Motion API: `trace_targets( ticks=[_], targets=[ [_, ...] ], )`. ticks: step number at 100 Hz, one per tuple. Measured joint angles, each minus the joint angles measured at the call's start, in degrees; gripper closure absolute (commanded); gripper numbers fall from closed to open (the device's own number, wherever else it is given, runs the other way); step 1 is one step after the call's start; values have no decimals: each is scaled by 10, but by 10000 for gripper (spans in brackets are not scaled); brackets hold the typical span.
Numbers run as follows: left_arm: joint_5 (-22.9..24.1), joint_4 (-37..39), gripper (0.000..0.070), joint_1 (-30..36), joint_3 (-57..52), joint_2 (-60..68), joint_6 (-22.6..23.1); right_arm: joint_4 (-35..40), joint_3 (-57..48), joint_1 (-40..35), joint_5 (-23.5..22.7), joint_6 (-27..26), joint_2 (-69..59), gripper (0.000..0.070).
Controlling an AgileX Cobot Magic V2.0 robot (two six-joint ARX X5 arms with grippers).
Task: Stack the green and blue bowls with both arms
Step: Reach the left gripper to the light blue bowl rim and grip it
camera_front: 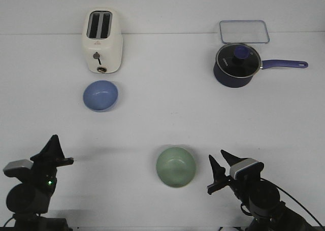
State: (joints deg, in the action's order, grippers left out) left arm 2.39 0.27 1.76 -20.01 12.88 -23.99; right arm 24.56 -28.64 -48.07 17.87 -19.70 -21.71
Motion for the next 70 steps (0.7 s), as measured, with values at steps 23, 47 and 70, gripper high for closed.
trace_targets(
  ticks=[23, 47, 70],
  targets=[
    [-58, -72, 266, 0, -212, 308, 71, -15, 0, 0, 0, 0, 0, 405],
    [-58, -123, 266, 0, -386, 614, 85, -15, 0, 0, 0, 0, 0, 405],
    [-58, -170, 268, -2, -499, 821, 84, -15, 0, 0, 0, 0, 0, 406]
  ],
)
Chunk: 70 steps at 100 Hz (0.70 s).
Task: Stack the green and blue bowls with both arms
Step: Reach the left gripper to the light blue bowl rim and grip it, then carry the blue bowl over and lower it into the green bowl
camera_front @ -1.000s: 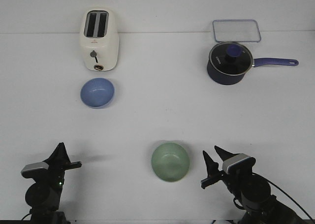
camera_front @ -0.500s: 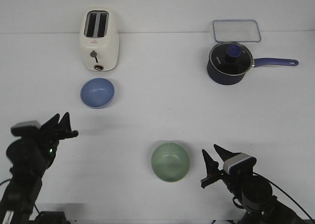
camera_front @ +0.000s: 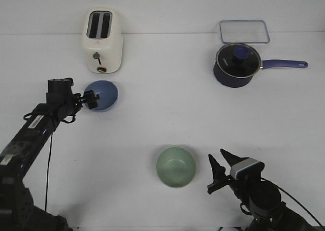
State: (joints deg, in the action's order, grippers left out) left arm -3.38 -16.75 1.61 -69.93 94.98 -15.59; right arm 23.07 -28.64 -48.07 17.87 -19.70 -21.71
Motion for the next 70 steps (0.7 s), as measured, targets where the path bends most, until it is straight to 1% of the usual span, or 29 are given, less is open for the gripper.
trace_targets(
  ticks=[11, 14, 18, 27, 30, 33, 48, 61, 70],
  targets=[
    [0, 0, 291, -2, -23, 51, -3, 0, 0, 0, 0, 0, 0, 406],
    [0, 0, 313, -3, -25, 59, -4, 0, 0, 0, 0, 0, 0, 406],
    [0, 0, 394, -3, -28, 67, -4, 0, 0, 0, 0, 0, 0, 406],
    [0, 0, 645, -3, -29, 74, -4, 0, 0, 0, 0, 0, 0, 406],
    [0, 0, 700, -3, -29, 75, -4, 0, 0, 0, 0, 0, 0, 406],
    [0, 1, 690, -3, -30, 75, -4, 0, 0, 0, 0, 0, 0, 406],
    [0, 12, 690, -3, -30, 75, -4, -2, 0, 0, 0, 0, 0, 406],
    [0, 1, 690, -3, -30, 70, -4, -13, 0, 0, 0, 0, 0, 406],
    [-21, -17, 690, -2, -30, 44, 1, -14, 0, 0, 0, 0, 0, 406]
  ],
)
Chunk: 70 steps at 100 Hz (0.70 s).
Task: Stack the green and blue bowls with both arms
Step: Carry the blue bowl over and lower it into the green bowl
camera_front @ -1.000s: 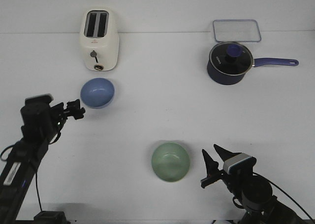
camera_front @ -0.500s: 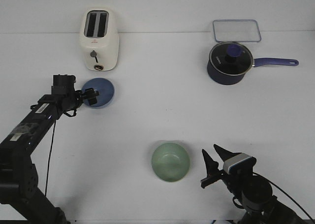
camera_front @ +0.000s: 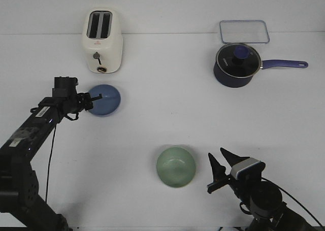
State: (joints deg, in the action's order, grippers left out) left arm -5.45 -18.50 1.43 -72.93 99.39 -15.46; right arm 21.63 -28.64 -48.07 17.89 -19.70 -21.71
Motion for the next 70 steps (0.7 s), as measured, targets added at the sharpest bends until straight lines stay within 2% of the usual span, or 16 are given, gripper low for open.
trace_targets(
  ticks=[15, 38, 56, 70],
  targets=[
    [-19, -20, 690, 36, 0, -113, 16, 0, 0, 0, 0, 0, 0, 406],
    [-46, -46, 691, 173, 28, -252, 26, 0, 0, 0, 0, 6, 0, 406],
    [-45, -12, 691, 316, 125, -266, -19, 3, 0, 0, 1, 16, 0, 406],
    [-8, 31, 691, 411, 169, -250, -55, 4, 0, 0, 1, 20, 0, 406]
  ],
)
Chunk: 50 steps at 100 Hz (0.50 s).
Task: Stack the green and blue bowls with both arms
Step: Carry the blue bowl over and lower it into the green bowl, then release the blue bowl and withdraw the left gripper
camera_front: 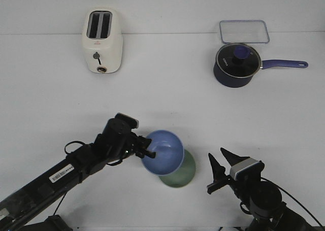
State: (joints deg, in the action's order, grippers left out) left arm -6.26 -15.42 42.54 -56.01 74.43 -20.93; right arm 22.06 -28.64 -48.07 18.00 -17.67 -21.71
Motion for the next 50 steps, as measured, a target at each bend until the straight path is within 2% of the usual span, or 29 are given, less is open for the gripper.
trace_targets(
  ticks=[27, 31, 42, 45, 50],
  targets=[
    [6, 46, 671, 59, 2, 56, -35, 6, 0, 0, 0, 3, 0, 405],
    [6, 46, 617, 62, 2, 63, -37, 8, 0, 0, 0, 3, 0, 405],
    [6, 47, 372, 67, 2, 70, -41, 12, 0, 0, 0, 3, 0, 405],
    [6, 49, 346, 68, 2, 69, -41, 13, 0, 0, 0, 3, 0, 405],
    [6, 52, 347, 69, 2, 69, -40, 13, 0, 0, 0, 3, 0, 405]
  ],
)
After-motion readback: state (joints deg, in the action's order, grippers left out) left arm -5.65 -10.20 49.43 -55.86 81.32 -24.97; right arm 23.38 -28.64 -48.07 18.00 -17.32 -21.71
